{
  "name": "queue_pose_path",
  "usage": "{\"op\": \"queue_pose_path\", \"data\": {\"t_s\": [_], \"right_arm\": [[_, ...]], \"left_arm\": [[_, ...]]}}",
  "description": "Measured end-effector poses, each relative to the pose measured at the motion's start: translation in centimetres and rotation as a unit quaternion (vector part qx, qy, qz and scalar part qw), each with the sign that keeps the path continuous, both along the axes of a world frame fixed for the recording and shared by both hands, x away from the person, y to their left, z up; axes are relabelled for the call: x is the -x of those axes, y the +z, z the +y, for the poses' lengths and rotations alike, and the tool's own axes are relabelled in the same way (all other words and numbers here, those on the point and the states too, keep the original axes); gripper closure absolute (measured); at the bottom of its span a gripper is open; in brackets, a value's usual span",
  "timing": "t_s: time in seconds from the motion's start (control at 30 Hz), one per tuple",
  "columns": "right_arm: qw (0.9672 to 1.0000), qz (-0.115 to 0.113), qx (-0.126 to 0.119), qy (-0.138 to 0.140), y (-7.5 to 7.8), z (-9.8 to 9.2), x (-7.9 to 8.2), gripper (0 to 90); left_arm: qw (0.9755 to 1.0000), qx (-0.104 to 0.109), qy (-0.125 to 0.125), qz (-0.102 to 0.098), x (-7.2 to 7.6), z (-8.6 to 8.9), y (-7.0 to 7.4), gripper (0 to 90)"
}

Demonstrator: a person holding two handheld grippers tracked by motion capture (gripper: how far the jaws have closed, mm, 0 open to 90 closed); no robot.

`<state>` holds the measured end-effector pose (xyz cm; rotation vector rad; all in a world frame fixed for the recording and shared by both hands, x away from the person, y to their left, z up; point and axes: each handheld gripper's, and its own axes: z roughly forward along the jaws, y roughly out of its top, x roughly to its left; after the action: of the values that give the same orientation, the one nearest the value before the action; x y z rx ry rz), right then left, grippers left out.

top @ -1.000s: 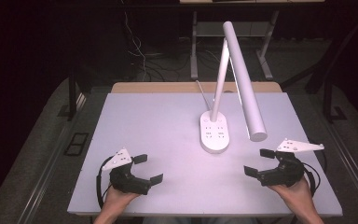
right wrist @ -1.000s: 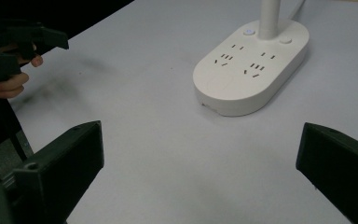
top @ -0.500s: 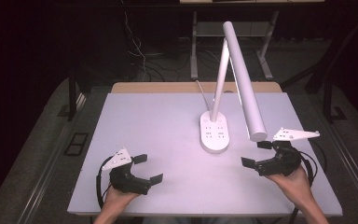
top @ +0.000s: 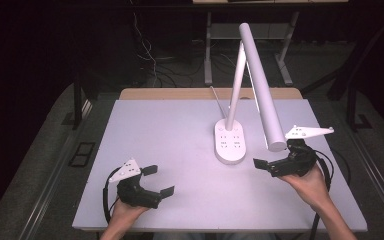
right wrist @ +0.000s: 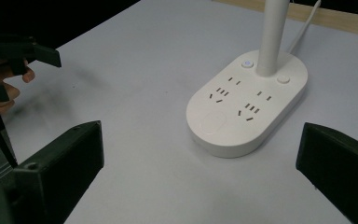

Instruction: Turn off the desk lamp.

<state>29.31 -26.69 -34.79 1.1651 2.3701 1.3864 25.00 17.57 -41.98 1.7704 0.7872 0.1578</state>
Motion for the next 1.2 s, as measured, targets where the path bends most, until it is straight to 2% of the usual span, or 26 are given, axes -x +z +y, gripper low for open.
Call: {"op": "queue_pose_path", "data": {"t_s": [0.53,0.9,1.2], "right_arm": [[0.9999,0.010,0.010,0.006,1.2,1.1,-3.6,0.8],[0.9997,0.012,0.018,0.009,1.5,1.7,-5.8,0.8],[0.9997,0.014,0.019,0.000,1.5,1.7,-7.5,0.8]], "left_arm": [[1.0000,-0.002,-0.004,0.000,-0.1,-0.1,0.0,0.0],[1.0000,-0.002,-0.003,0.000,-0.1,-0.1,0.0,0.0],[1.0000,-0.003,-0.005,0.000,-0.1,-0.1,0.0,0.0]]}}
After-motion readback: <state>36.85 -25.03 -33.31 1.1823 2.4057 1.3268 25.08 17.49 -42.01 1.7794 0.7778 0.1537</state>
